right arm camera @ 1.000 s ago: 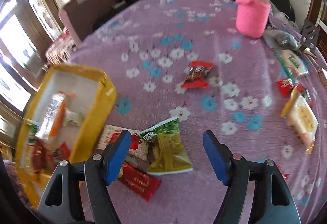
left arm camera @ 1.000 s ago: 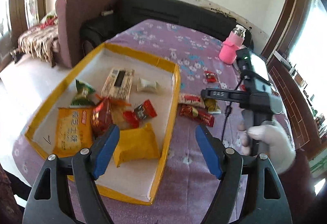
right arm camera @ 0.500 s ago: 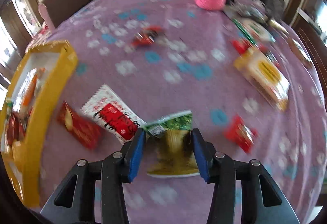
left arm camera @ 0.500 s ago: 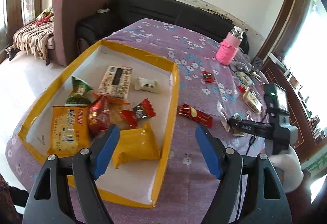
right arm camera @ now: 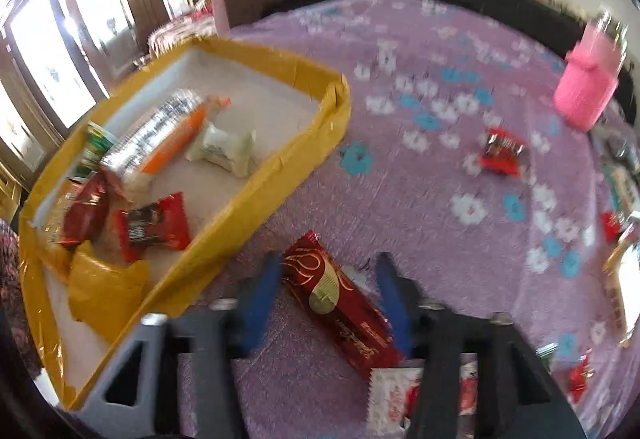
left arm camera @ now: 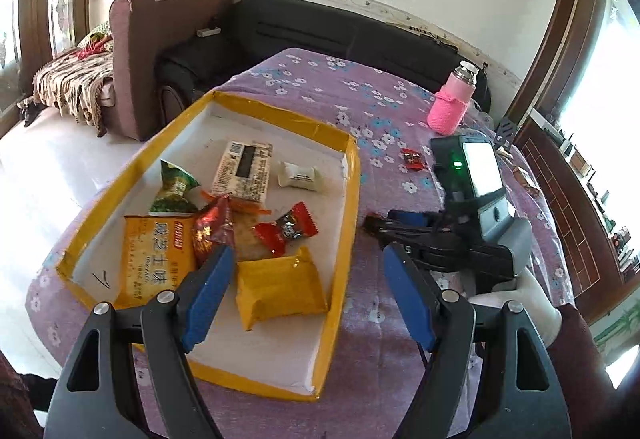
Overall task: Organize snacks
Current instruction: 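Grasp the red chocolate bar with left tool while right grasps white-red packet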
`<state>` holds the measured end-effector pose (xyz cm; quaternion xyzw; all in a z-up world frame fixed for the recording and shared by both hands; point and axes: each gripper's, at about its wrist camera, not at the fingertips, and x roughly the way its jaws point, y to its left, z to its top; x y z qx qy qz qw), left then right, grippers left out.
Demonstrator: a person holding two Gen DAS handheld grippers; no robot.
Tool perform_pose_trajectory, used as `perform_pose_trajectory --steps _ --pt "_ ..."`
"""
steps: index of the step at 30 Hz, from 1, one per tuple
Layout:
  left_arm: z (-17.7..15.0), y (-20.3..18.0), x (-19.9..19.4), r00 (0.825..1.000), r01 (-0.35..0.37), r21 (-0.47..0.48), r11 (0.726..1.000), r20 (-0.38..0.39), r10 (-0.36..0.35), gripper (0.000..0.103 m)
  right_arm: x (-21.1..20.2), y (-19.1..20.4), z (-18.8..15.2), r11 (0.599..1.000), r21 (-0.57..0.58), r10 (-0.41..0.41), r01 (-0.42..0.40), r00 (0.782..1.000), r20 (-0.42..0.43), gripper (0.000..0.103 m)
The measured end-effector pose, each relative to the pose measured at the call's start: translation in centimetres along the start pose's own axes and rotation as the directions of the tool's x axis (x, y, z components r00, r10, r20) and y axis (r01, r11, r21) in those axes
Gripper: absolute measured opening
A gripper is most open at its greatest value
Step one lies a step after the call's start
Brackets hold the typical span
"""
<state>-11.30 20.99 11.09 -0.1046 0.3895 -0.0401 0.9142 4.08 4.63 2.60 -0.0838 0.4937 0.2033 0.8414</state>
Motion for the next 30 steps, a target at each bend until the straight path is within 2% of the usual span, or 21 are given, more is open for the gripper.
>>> perform_pose_trajectory --steps 1,2,7,9,10,11,12,13,14,15,17,21,24,26,28,29,30 --pt "0.1 0.1 0.1 1.000 0.001 0.001 1.000 0.001 -0.001 0.077 -0.2 -0.3 -0.3 0.999 0.034 0.018 -0.018 1.000 0.002 0.025" --pt "0.2 0.0 0.2 1.000 0.009 0.000 1.000 0.000 -0.009 0.077 -0.4 -0.3 -0.6 0.998 0.056 0.016 -0.016 1.000 -0.008 0.024" --pt "0.0 -1.6 1.3 0.997 0.076 0.023 0.997 -0.034 -0.075 0.077 -2.9 -1.8 -4.5 0.973 0.232 0.026 -0.010 0.998 -0.066 0.027" --pt "-0.4 -3.0 2.0 0.992 0.110 0.048 0.993 -0.070 -0.107 0.077 -4.2 -2.6 -6.3 0.956 0.290 0.067 -0.044 0.995 -0.070 0.028" --pt "-0.7 -3.7 2.3 0.988 0.129 0.062 0.990 -0.091 -0.123 0.077 -5.3 -3.5 -7.2 0.943 0.316 0.121 -0.103 0.992 -0.038 0.028" --pt "-1.2 -4.8 2.8 0.983 0.147 0.087 0.985 -0.120 -0.136 0.077 -6.6 -4.7 -7.7 0.927 0.339 0.166 -0.162 0.986 0.018 0.036" --pt "-1.5 -5.5 3.2 0.981 0.153 0.103 0.983 -0.135 -0.138 0.077 -8.1 -5.7 -8.3 0.914 0.359 0.174 -0.189 0.982 0.074 0.043" --pt "-1.9 -6.4 3.7 0.978 0.158 0.126 0.979 -0.156 -0.138 0.077 -9.6 -6.8 -8.8 0.910 0.375 0.141 -0.176 0.983 0.120 0.057" --pt "-2.3 -7.3 4.4 0.974 0.163 0.147 0.976 -0.179 -0.136 0.077 -11.1 -8.0 -9.3 0.916 0.381 0.072 -0.127 0.985 0.156 0.067" --pt "-2.7 -8.1 5.1 0.970 0.165 0.158 0.974 -0.203 -0.131 0.077 -11.8 -8.7 -9.5 0.924 0.374 0.017 -0.081 0.985 0.172 0.068" --pt "-3.6 -9.8 6.9 0.957 0.177 0.174 0.969 -0.259 -0.129 0.077 -12.0 -10.1 -9.9 0.927 0.375 -0.058 -0.005 0.986 0.155 0.068" --pt "-4.5 -12.1 10.1 0.948 0.146 0.213 0.966 -0.309 -0.075 0.075 -10.5 -10.7 -10.8 0.928 0.370 -0.027 -0.027 0.989 0.142 0.068" --pt "-4.4 -12.7 12.1 0.951 0.109 0.227 0.968 -0.306 -0.036 0.068 -9.7 -9.5 -10.7 0.945 0.326 -0.021 -0.031 0.988 0.156 0.066" --pt "-4.3 -12.8 13.0 0.951 0.095 0.232 0.968 -0.309 -0.020 0.068 -9.2 -9.0 -10.2 0.949 0.310 0.011 -0.061 0.987 0.159 0.064" --pt "-4.5 -13.5 13.3 0.964 0.078 0.296 0.952 -0.267 0.004 0.066 -8.2 -8.8 -9.5 0.947 0.307 0.043 -0.093 0.985 0.167 0.061" --pt "-4.6 -13.8 13.4 0.968 0.060 0.330 0.942 -0.249 0.026 0.059 -7.9 -8.6 -9.2 0.948 0.301 0.056 -0.104 0.985 0.162 0.056" --pt "-4.8 -14.1 13.2 0.972 0.042 0.361 0.932 -0.230 0.045 0.047 -7.5 -8.4 -8.7 0.950 0.295 0.062 -0.106 0.986 0.153 0.054"
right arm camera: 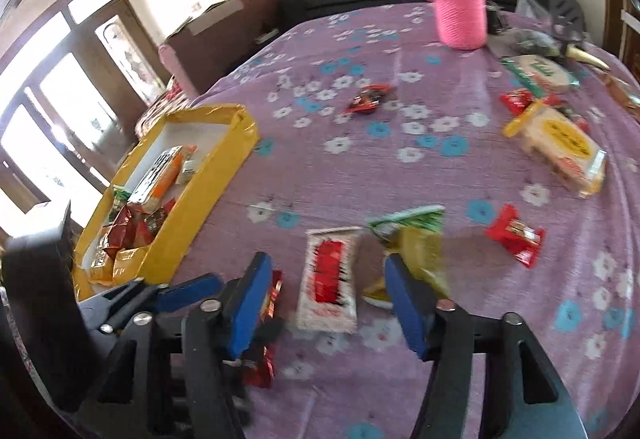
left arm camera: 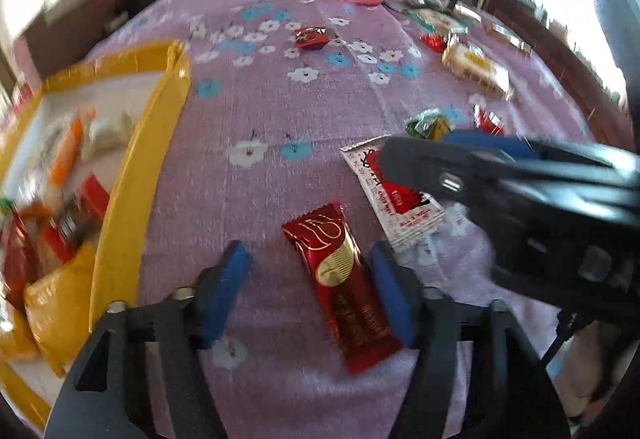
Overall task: Organize snacks
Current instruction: 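Grasp the red chocolate bar with left tool while right grasps white-red packet, then carry both packets over the white tray and release them inside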
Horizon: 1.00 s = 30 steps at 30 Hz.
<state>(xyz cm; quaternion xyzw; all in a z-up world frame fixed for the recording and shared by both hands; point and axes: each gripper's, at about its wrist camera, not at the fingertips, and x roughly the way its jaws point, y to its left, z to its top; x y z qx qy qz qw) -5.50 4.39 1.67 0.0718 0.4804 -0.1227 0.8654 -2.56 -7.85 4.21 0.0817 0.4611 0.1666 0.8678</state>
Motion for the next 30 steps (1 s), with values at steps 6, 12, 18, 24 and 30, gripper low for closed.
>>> perform_pose_trajectory --steps 6,12,18,24,30 --pt "-0.7 1.9 -1.0 0.999 0.045 -0.041 0.998 0.000 -0.045 0.022 3.0 1.0 0.5 0.998 -0.030 -0.061 0.059 0.996 -0.066 0.051" --pt "-1.1 2.7 -1.0 0.998 0.061 -0.070 0.996 0.017 -0.060 0.022 4.6 2.7 0.0 0.986 -0.108 -0.134 0.127 0.989 -0.064 0.053" --pt "-0.9 2.1 -0.8 0.998 0.049 -0.048 0.998 0.034 -0.047 0.023 4.7 3.7 -0.6 0.957 -0.180 -0.238 0.228 0.971 -0.035 0.032" --pt "-1.3 3.4 -2.2 0.993 0.109 -0.103 0.989 0.065 -0.103 0.022 2.8 2.7 -1.2 0.979 -0.107 -0.172 0.171 0.985 -0.005 0.028" --pt "-1.4 4.6 -5.4 0.983 0.148 -0.135 0.980 0.131 -0.131 0.022 -0.4 3.2 -1.6 0.986 -0.086 -0.135 0.139 0.989 0.055 0.028"
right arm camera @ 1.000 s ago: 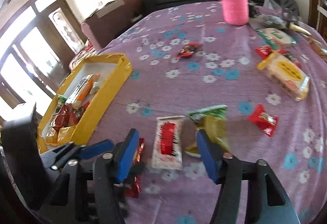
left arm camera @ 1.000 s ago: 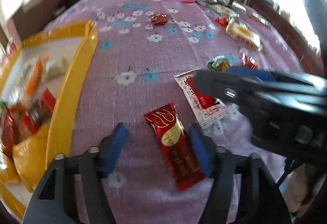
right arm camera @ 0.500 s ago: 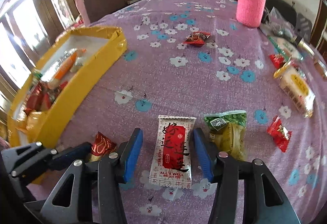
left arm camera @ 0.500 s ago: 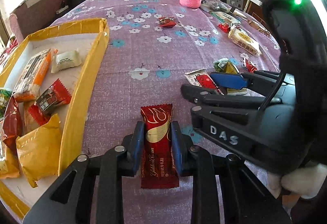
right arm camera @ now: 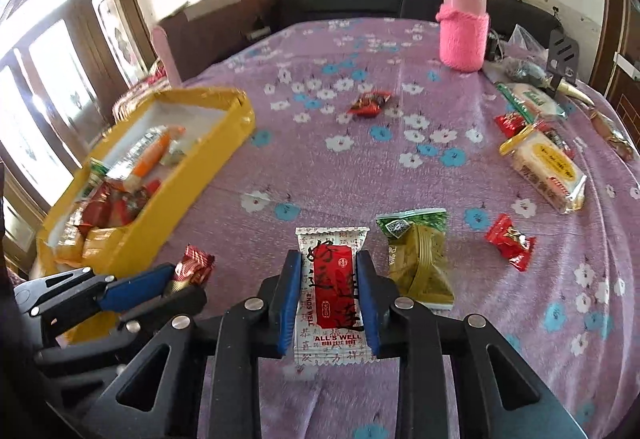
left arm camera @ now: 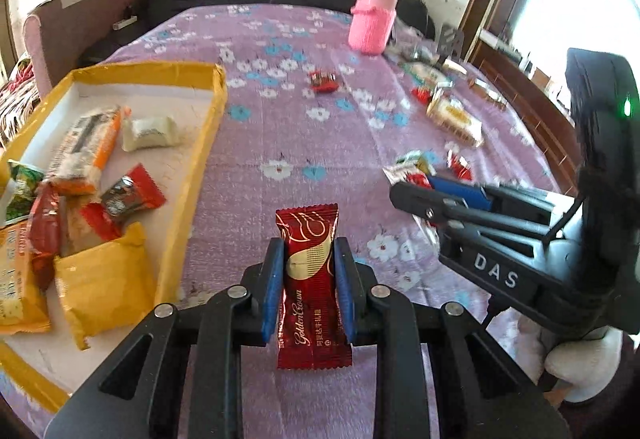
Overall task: Organize snacks
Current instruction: 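Carry both packets over the white tray and release them inside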
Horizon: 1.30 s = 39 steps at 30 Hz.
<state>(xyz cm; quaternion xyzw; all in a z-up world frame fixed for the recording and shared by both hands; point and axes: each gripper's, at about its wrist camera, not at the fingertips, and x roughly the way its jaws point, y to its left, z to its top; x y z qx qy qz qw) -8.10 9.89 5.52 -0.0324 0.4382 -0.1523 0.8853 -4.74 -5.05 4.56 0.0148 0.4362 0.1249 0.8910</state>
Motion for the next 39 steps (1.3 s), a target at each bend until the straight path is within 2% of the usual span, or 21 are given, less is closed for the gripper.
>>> perform_pose_trajectory --steps 6,11,14,20,25,30,32,34,36,39 --pt "0.5 3.6 -4.2 0.997 -0.025 -0.078 0.997 0.077 0.031 0.022 -2.8 1.5 0.2 0.998 0.000 0.064 -0.064 0.997 0.043 0.028" --pt "0.2 8.5 -7.4 0.984 -0.108 -0.160 0.981 0.125 0.129 0.022 -4.2 4.8 1.4 0.988 -0.030 0.153 -0.151 0.986 0.061 0.028" --pt "-0.7 11.0 -8.1 0.978 -0.144 -0.203 0.969 0.117 0.170 0.022 -3.9 7.3 2.0 0.977 -0.060 0.206 -0.203 0.978 0.044 0.028" --pt "-2.6 13.6 -6.8 0.983 -0.152 -0.252 0.956 0.067 0.174 0.022 -1.3 13.0 2.6 0.957 -0.109 0.265 -0.268 0.964 -0.034 0.028" --pt "-3.0 14.7 -5.7 0.984 -0.162 -0.276 0.947 0.032 0.178 0.022 2.4 16.3 4.0 0.958 -0.129 0.245 -0.256 0.965 -0.097 0.028" --pt "-3.1 15.3 -5.6 0.982 -0.172 -0.296 0.940 0.021 0.186 0.023 6.1 17.4 4.7 0.973 -0.129 0.177 -0.193 0.976 -0.131 0.029" --pt "-3.0 15.3 -5.8 0.981 -0.177 -0.295 0.939 0.024 0.193 0.024 7.0 17.4 4.8 0.976 -0.116 0.168 -0.183 0.977 -0.129 0.032" --pt "-3.0 15.3 -6.0 0.977 -0.194 -0.288 0.938 0.024 0.210 0.027 7.3 17.2 4.9 0.977 -0.099 0.177 -0.190 0.976 -0.125 0.033" --pt "-2.9 15.1 -6.3 0.972 -0.214 -0.283 0.935 0.032 0.233 0.040 7.0 17.1 4.7 0.973 -0.093 0.200 -0.211 0.973 -0.116 0.036" --pt "-2.7 14.6 -6.9 0.957 -0.263 -0.270 0.926 0.049 0.286 0.048 5.9 17.1 4.3 0.973 -0.112 0.193 -0.202 0.977 -0.086 0.038"
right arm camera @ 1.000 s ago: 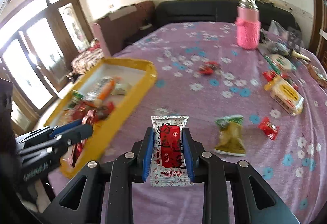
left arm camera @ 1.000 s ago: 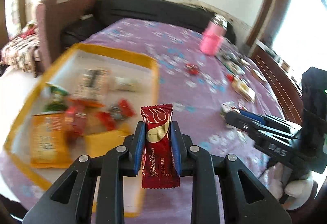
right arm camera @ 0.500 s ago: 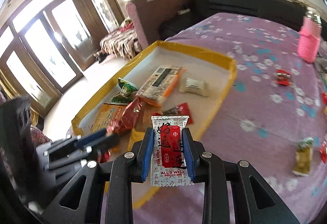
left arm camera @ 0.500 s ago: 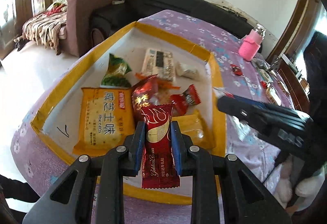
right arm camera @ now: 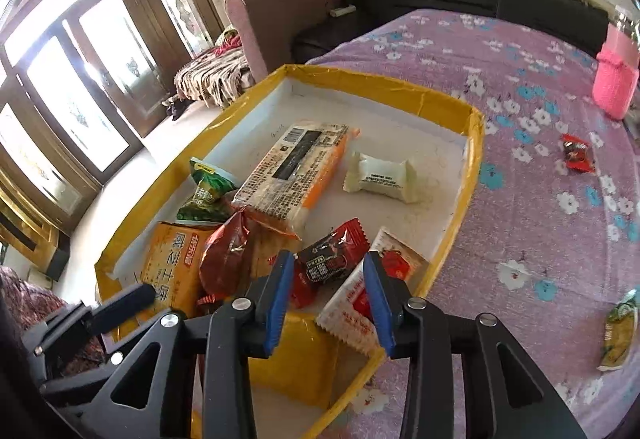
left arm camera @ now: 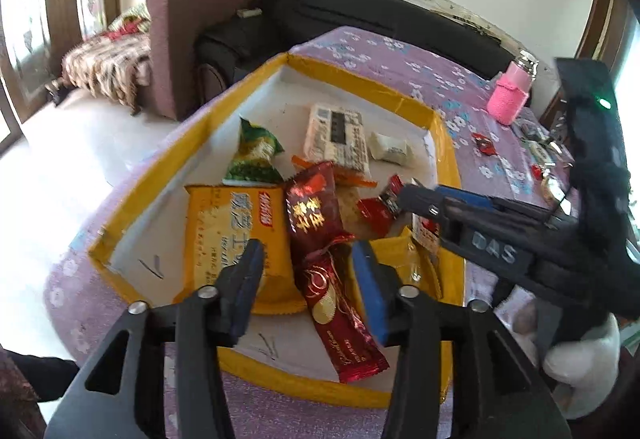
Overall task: Organize snacks
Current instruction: 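Carry both packets over the white tray and release them inside, then grasp the green-gold pea pack with left tool while right grasps red candy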
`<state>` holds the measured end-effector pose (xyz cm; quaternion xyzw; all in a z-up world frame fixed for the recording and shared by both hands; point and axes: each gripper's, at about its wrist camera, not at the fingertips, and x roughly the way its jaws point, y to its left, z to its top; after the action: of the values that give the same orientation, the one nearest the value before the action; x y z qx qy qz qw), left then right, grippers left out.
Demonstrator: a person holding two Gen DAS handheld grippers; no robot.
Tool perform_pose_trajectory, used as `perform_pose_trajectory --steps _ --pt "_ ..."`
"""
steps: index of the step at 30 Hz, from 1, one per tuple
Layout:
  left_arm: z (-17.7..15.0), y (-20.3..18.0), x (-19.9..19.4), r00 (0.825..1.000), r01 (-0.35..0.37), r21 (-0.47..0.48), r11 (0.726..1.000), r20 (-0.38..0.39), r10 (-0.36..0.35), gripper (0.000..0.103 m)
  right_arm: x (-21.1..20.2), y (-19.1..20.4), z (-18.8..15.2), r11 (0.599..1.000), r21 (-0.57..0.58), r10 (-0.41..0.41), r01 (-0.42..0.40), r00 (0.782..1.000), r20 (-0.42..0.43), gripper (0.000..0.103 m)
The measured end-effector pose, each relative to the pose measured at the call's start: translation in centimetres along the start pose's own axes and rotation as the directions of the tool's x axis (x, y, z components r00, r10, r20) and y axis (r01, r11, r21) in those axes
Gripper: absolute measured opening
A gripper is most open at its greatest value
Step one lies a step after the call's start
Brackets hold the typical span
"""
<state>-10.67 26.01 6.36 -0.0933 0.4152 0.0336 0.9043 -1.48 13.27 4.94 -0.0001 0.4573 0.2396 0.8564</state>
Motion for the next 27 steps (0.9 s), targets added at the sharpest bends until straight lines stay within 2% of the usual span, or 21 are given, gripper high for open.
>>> perform_pose_trajectory --steps 1,3,6,9,11,16,27 --pt "0.1 -0.2 -0.3 1.000 -0.024 0.004 1.000 0.013 0.024 0.050 -0.4 0.0 -0.2 1.000 -0.001 0.000 0.000 1.000 0.011 0.039" --pt "0.2 -0.6 -0.7 0.997 -0.069 0.015 0.997 0.029 0.069 0.062 -1.5 -0.3 -0.9 1.000 0.012 0.007 -0.008 0.999 0.036 0.041" --pt "0.2 -1.2 -1.4 0.991 -0.126 0.035 0.991 0.060 0.123 0.074 -2.8 -0.9 -1.4 0.999 0.032 0.025 -0.027 0.998 0.064 0.041" --pt "0.1 -2.1 -2.1 0.985 -0.157 0.061 0.986 0.087 0.151 0.074 -3.9 -1.2 -2.1 0.998 0.046 0.034 -0.038 0.996 0.086 0.043" --pt "0.0 -2.8 -2.3 0.983 -0.165 0.081 0.983 0.093 0.157 0.074 -4.6 -1.6 -2.7 0.998 0.050 0.036 -0.041 0.995 0.097 0.048" --pt "-0.2 -4.4 -2.9 0.980 -0.181 0.118 0.976 0.102 0.169 0.074 -6.0 -3.0 -4.0 0.996 0.072 0.039 -0.047 0.993 0.115 0.049" --pt "-0.8 -9.4 -3.8 0.978 -0.186 0.223 0.957 0.130 0.160 0.074 -9.8 -10.1 -6.7 0.983 0.181 -0.038 0.010 0.987 0.153 0.053"
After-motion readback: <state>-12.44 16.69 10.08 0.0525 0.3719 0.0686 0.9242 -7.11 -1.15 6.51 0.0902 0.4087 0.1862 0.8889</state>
